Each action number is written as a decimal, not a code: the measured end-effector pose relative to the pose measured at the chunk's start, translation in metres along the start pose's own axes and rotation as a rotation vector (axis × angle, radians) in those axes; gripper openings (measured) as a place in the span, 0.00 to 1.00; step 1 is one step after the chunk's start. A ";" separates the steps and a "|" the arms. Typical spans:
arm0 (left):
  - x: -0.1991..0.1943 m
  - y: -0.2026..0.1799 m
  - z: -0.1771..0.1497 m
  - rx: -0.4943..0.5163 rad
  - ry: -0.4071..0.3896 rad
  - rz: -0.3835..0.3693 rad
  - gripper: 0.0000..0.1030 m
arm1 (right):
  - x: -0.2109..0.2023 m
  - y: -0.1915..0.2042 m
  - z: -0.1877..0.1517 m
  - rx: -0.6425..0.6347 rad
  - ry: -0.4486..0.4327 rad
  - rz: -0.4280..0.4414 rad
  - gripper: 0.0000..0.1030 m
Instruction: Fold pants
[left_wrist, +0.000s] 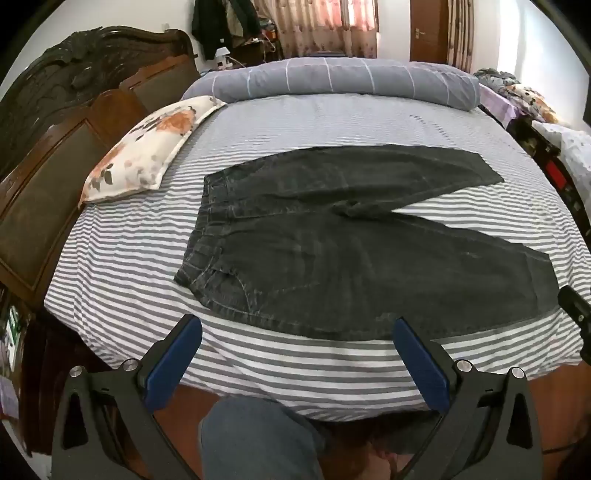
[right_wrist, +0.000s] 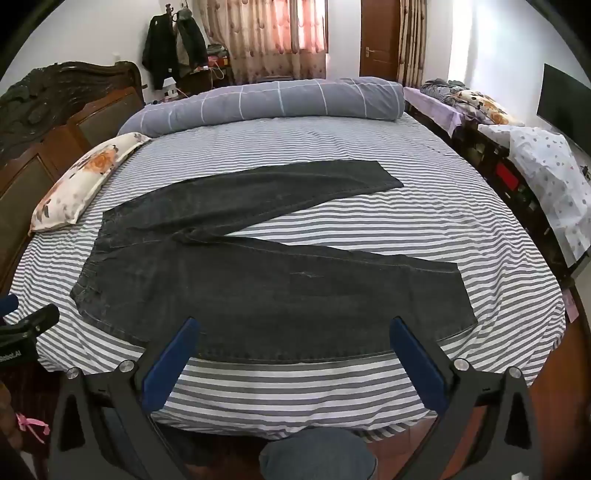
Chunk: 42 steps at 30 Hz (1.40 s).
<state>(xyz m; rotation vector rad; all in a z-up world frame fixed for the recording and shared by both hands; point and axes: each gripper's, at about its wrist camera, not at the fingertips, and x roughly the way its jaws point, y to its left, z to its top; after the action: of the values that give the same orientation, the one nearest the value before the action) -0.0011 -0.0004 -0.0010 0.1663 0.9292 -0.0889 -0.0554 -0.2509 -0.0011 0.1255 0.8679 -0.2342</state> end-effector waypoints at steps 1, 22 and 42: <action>0.000 -0.001 -0.001 0.006 -0.001 0.000 1.00 | 0.000 0.000 0.000 -0.001 0.002 0.002 0.99; 0.022 -0.002 -0.010 -0.012 0.087 -0.026 0.99 | 0.010 -0.003 -0.008 0.007 0.038 -0.017 0.99; 0.022 -0.002 -0.016 -0.007 0.057 -0.033 0.99 | 0.010 -0.003 -0.007 0.006 0.035 -0.024 0.99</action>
<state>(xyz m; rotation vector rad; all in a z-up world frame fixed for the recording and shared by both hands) -0.0009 0.0002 -0.0280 0.1472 0.9890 -0.1121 -0.0550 -0.2544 -0.0132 0.1249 0.9038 -0.2572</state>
